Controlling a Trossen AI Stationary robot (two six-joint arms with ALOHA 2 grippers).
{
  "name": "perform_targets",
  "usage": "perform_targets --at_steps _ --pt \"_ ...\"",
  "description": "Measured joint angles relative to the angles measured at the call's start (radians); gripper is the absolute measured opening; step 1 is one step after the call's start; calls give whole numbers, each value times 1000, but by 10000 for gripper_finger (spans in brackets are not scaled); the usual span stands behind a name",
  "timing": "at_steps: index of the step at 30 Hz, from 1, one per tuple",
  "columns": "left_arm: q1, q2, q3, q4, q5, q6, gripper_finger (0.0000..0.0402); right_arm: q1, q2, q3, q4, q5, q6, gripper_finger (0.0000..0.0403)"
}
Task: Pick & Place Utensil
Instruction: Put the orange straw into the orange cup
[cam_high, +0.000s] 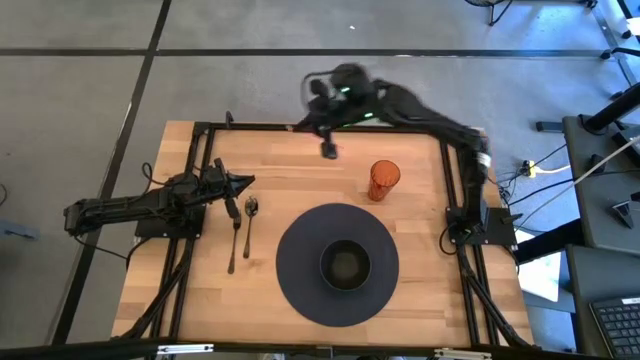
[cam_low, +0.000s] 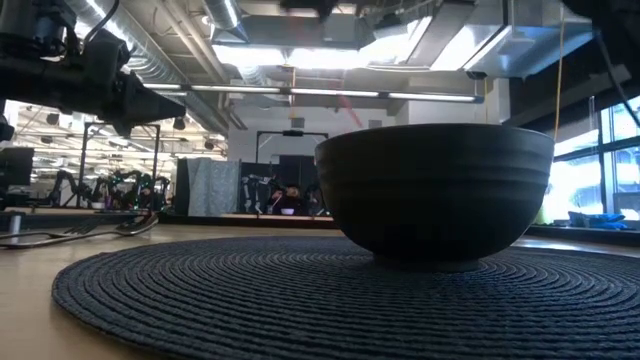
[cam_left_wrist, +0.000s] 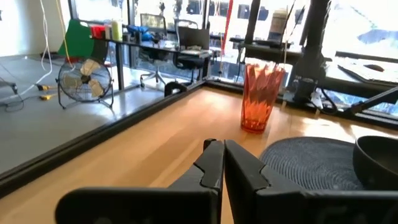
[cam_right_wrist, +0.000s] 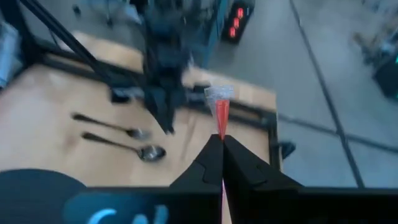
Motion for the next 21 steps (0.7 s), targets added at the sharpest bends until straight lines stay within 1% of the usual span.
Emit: perform_targets --at_steps 6,9,12,14,17,21 --pt "0 0 0 -27 -2 0 4 1 -217 -7 -14 -59 18 1" --pt "0 0 0 -27 -4 -12 5 1 -328 -87 18 -86 60 1" --pt "0 0 0 -27 -5 -18 8 1 -449 -252 113 -85 125 0" --pt "0 0 0 -27 -5 -18 8 -5 -538 -392 192 -83 171 0" --pt "0 0 0 -27 -5 -18 5 -22 -684 -625 302 -82 195 0" --pt "0 0 0 -27 -6 -17 3 -53 -862 -972 584 -70 278 0"
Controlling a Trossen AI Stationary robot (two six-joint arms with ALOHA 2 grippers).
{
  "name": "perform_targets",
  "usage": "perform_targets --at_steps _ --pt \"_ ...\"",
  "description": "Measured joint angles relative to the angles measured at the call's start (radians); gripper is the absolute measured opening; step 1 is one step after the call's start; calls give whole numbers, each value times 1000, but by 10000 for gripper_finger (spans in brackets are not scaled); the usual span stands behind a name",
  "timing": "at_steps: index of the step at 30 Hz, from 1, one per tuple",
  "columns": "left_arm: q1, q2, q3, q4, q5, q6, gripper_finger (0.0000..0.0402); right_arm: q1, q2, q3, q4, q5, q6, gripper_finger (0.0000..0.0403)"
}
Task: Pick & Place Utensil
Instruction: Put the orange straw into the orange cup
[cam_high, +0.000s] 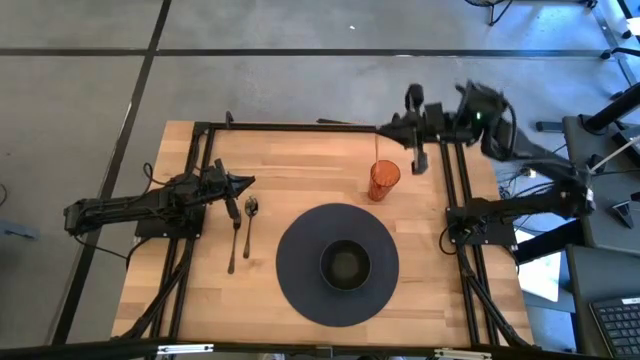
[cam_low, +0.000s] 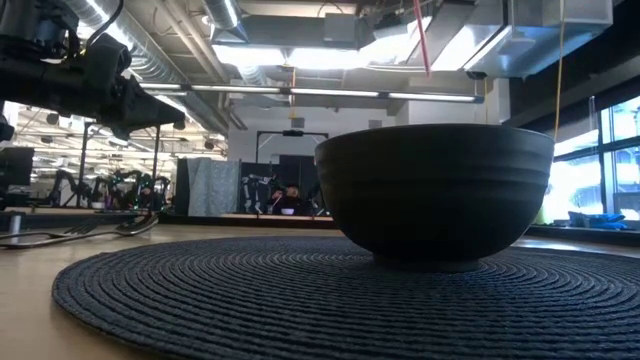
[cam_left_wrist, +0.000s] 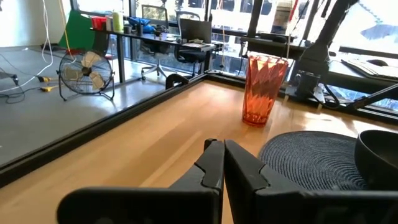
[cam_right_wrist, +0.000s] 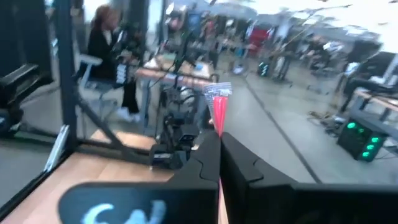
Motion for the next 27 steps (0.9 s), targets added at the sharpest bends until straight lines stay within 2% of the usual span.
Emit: perform_targets --at_steps 4,8,14,19,27 --pt "1 0 0 8 -17 18 3 -50 -123 -274 200 39 33 0" --pt "1 0 0 8 -43 24 4 -102 -192 -440 295 41 57 0" --pt "1 0 0 11 -106 28 2 -145 -256 -546 316 39 75 0" --pt "1 0 0 29 -134 28 3 -148 -258 -639 337 38 104 0" --pt "1 0 0 31 -133 27 1 -148 -251 -879 668 49 180 0"
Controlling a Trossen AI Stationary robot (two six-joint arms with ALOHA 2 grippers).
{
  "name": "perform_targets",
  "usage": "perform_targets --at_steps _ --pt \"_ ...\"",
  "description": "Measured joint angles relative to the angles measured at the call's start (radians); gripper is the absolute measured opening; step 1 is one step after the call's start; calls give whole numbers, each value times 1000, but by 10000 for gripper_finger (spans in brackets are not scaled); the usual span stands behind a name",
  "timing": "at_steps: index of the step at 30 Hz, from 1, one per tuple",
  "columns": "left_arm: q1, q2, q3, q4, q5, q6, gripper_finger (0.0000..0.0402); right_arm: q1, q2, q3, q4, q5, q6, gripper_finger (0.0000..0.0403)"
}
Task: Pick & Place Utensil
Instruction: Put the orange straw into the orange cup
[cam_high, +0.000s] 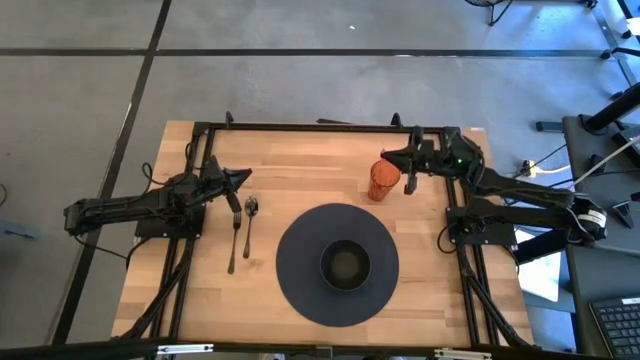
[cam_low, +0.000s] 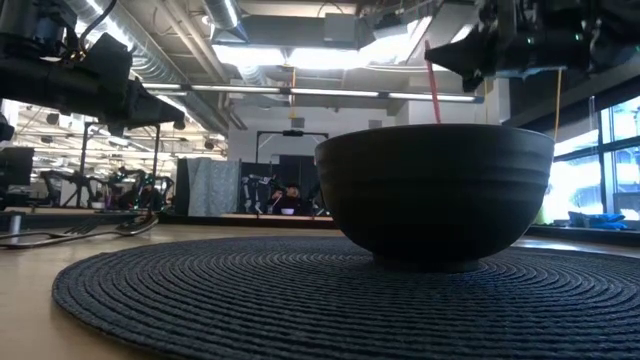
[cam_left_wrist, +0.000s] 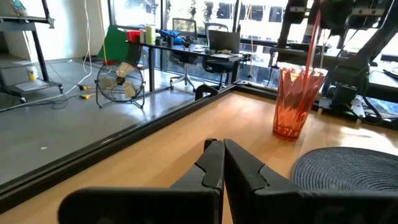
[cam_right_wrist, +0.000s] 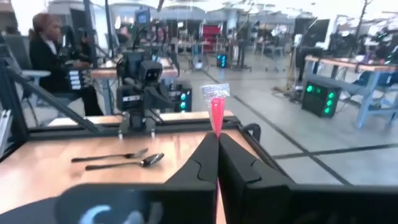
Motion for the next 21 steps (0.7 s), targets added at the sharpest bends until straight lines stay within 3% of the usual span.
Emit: perform_targets --at_steps 15,21 --pt "0 0 0 -1 3 0 1 0 0 -132 25 55 35 1" --pt "0 0 0 -1 3 -11 5 0 0 -128 0 52 62 39"
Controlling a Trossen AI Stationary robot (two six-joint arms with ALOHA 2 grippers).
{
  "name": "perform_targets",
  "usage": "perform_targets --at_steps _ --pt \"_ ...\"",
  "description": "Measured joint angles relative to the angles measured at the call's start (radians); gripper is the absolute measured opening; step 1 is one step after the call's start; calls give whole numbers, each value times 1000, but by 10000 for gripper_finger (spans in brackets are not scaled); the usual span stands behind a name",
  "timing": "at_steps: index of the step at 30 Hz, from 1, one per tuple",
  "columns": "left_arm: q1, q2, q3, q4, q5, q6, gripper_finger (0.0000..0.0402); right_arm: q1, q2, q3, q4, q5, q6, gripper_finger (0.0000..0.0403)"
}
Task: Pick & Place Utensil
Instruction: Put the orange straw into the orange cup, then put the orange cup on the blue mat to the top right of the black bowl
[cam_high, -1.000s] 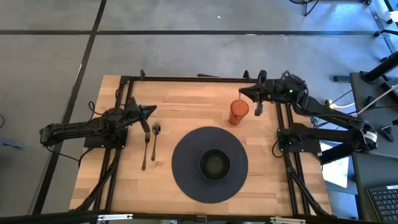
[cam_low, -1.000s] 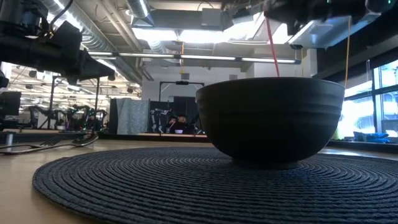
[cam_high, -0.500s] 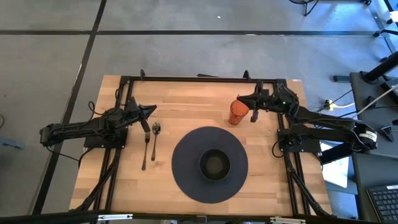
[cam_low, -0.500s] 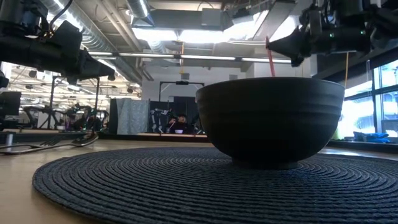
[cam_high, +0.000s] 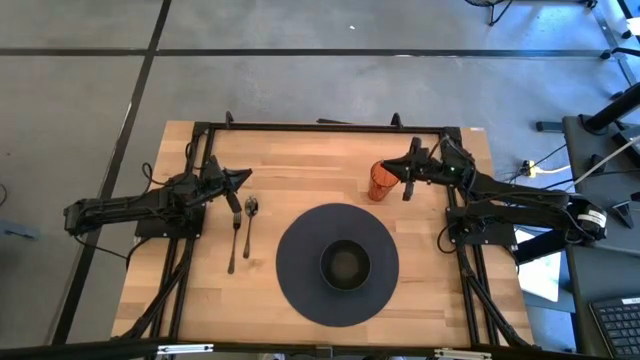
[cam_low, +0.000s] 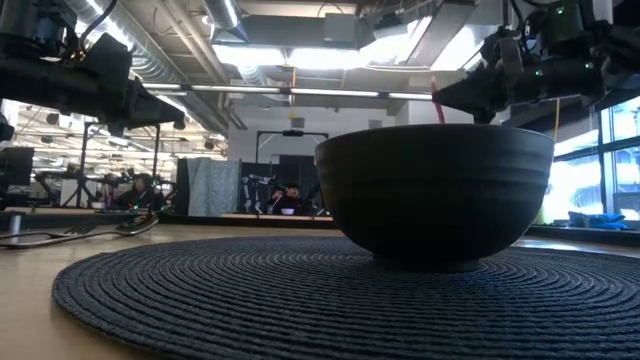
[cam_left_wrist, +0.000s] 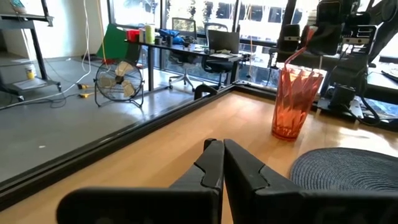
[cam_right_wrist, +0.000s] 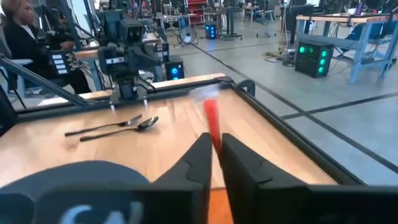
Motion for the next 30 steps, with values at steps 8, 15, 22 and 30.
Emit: perform_targets --at_steps 8,15,22,30 --pt "0 0 0 0 14 -10 1 2 -8 156 -39 -27 8 146" --pt "0 0 0 0 34 -10 5 2 -6 346 -394 -34 -9 218" --pt "0 0 0 0 34 -25 2 51 -4 611 -875 -17 -155 230" --pt "0 0 0 0 34 -26 5 235 47 784 -1319 195 -214 217"
